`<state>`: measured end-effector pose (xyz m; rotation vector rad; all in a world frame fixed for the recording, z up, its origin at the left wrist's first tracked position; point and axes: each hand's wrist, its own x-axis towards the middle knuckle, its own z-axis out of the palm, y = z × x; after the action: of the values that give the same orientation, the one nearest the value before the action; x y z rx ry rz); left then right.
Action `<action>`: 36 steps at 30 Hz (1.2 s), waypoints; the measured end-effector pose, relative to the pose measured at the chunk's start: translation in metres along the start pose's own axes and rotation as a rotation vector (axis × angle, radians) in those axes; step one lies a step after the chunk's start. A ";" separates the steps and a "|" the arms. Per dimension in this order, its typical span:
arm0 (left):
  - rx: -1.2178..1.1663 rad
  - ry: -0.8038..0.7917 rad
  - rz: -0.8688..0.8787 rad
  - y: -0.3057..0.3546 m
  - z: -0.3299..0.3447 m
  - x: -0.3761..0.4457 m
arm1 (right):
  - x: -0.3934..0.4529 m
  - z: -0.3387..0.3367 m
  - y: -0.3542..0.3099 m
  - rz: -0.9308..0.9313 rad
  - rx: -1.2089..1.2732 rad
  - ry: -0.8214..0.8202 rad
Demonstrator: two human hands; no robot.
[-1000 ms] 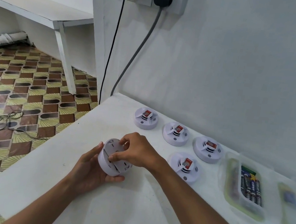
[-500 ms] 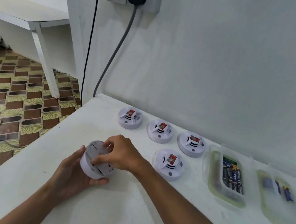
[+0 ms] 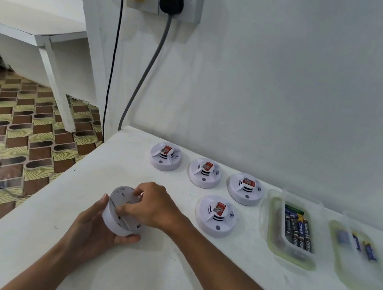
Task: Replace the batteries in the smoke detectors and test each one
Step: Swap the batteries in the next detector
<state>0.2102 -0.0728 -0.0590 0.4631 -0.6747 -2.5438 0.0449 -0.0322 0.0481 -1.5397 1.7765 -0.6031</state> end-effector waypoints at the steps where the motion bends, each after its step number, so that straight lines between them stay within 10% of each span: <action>1: -0.010 0.001 0.000 0.000 0.000 0.001 | 0.000 -0.001 0.000 0.008 0.003 -0.001; 20: 0.061 -0.004 0.108 0.005 0.023 0.000 | -0.009 0.005 0.017 0.016 0.208 0.063; 36: 0.865 0.364 0.164 -0.053 0.135 -0.002 | -0.127 -0.022 0.080 0.143 1.080 0.108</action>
<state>0.1361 0.0204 0.0239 1.0591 -1.5671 -1.8289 -0.0179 0.1044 0.0289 -0.6279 1.2236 -1.3012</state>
